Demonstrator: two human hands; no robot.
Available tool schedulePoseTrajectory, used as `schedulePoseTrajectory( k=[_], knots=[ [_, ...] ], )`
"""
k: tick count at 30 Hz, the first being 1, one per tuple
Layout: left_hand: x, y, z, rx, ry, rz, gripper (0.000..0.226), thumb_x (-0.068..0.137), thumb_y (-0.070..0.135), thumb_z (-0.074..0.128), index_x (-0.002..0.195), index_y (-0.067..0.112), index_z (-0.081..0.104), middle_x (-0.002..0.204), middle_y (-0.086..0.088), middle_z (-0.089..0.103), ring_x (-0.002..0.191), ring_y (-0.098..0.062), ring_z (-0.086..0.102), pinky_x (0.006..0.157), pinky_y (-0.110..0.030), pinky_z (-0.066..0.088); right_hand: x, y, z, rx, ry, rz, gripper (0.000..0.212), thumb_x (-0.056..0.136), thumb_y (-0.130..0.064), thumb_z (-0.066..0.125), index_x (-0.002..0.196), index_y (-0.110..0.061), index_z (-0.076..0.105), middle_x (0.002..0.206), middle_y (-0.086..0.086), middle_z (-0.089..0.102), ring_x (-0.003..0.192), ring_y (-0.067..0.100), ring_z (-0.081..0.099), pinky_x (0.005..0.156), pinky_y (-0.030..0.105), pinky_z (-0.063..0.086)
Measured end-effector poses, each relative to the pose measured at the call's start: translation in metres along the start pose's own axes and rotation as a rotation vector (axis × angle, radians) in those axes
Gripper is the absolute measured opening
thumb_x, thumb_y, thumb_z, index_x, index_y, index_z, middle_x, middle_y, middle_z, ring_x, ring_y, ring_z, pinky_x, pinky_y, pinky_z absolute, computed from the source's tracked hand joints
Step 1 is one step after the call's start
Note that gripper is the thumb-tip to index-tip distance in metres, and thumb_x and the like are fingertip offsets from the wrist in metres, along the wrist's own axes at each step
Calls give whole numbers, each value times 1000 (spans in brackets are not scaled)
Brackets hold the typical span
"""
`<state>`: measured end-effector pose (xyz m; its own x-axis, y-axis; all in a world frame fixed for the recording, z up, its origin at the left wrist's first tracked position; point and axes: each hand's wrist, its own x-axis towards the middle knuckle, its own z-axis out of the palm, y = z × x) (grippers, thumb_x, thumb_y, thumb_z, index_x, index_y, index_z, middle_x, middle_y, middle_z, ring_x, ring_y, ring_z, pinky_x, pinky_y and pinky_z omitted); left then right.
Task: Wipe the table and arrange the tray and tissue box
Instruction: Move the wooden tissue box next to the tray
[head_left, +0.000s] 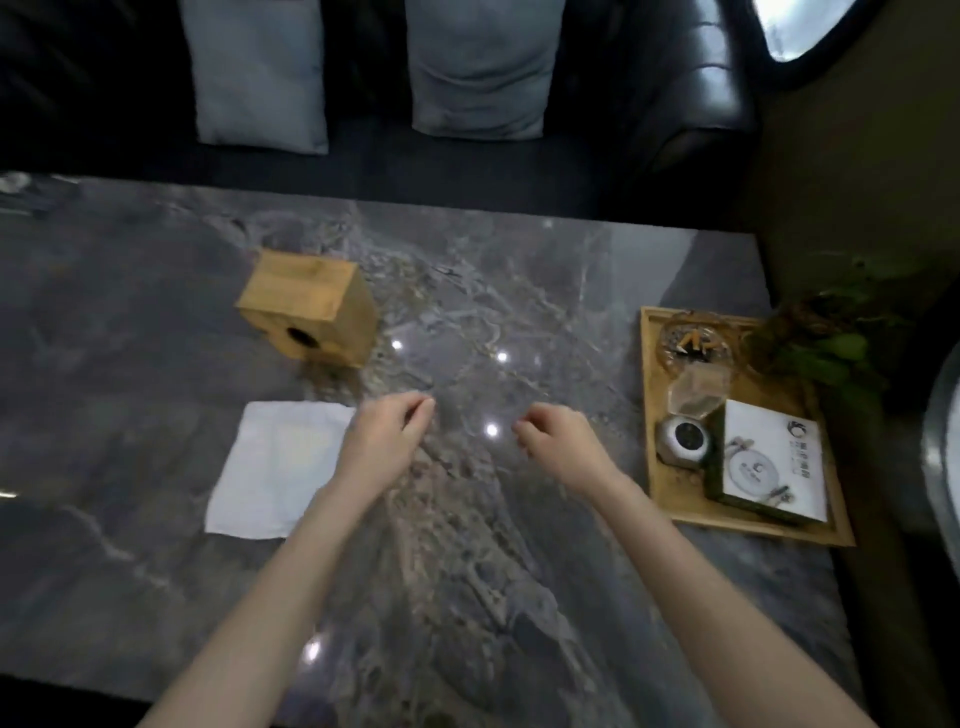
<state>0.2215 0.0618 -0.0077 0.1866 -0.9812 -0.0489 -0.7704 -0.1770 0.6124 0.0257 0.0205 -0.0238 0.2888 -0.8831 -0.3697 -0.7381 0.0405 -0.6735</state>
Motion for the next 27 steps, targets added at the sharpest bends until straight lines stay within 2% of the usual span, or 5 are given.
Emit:
schedulePoseTrajectory(
  k=[7,13,19,23,27],
  knots=[
    [46,-67,-79,-29,220,-53,53,88,24,57,135,7,38,139,-14,40,128,-29,37,103,-34,29,60,-100,31,42,59,-112,35,91,-24,52,125,-13,50,112,8,64,103,26,59,85,35,47],
    [84,-121,-95,-382,130,-433,91,82,44,60,146,14,3,156,-8,4,143,-23,7,115,-39,13,105,-149,66,253,42,-105,105,71,-28,79,147,-18,7,152,6,27,137,20,30,110,39,34],
    [99,-141,-87,-784,-9,-436,52,92,34,47,139,19,30,126,11,40,118,-6,37,95,-25,30,141,-168,77,147,-70,-94,124,61,-24,85,147,-17,-3,158,4,9,143,19,13,111,29,19],
    [100,-144,-80,-880,11,-427,47,94,31,44,138,21,32,124,11,43,117,-5,40,93,-23,30,151,-171,79,117,-103,-105,124,62,-18,84,147,-15,-6,155,4,18,140,19,20,107,26,23],
    [100,-144,-74,-918,54,-436,45,94,29,43,137,19,32,126,8,43,117,-7,40,94,-23,30,156,-170,81,192,-41,-132,106,58,-18,84,142,-14,19,132,-4,40,125,13,38,97,20,31]
  ],
)
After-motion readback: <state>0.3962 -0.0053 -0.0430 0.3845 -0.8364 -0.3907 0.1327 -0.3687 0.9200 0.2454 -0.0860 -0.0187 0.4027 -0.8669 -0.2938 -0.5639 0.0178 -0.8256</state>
